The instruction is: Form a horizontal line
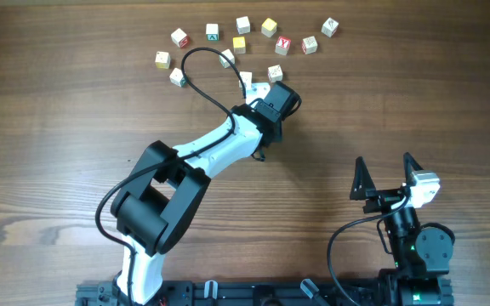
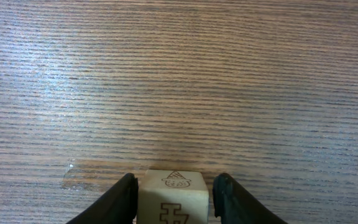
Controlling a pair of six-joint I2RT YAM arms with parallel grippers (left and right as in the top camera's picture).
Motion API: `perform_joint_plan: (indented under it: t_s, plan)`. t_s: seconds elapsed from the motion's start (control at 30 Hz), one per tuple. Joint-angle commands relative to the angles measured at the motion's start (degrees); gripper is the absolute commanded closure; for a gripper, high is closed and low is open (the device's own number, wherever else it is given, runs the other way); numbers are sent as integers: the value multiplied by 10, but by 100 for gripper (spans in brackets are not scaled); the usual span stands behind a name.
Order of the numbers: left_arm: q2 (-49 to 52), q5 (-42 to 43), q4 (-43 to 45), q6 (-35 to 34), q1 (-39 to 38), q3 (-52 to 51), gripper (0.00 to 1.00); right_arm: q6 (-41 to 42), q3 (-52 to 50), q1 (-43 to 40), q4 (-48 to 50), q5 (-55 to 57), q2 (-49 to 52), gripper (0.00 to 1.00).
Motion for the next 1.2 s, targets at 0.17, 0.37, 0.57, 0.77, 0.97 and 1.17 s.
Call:
perform_joint_plan:
  t_s: [0.17, 0.37, 0.57, 0.77, 0.97, 1.17]
  plan:
    - [-28, -11, 6, 1, 3, -2, 38, 4, -1, -3, 3, 10, -6, 0]
    - [-104, -11, -17, 79, 7, 26, 12, 4, -1, -3, 3, 10, -6, 0]
    - [-234, -22, -46, 92, 37, 36, 0, 4, -1, -3, 3, 10, -6, 0]
    - [-340, -30, -102, 91, 94, 36, 0, 4, -1, -3, 3, 10, -6, 0]
    - [-378, -30, -156, 91, 147, 36, 0, 4, -1, -3, 4, 9, -6, 0]
    - [-378, -29, -182, 89, 191, 35, 0, 259, -1, -3, 10, -78, -6, 0]
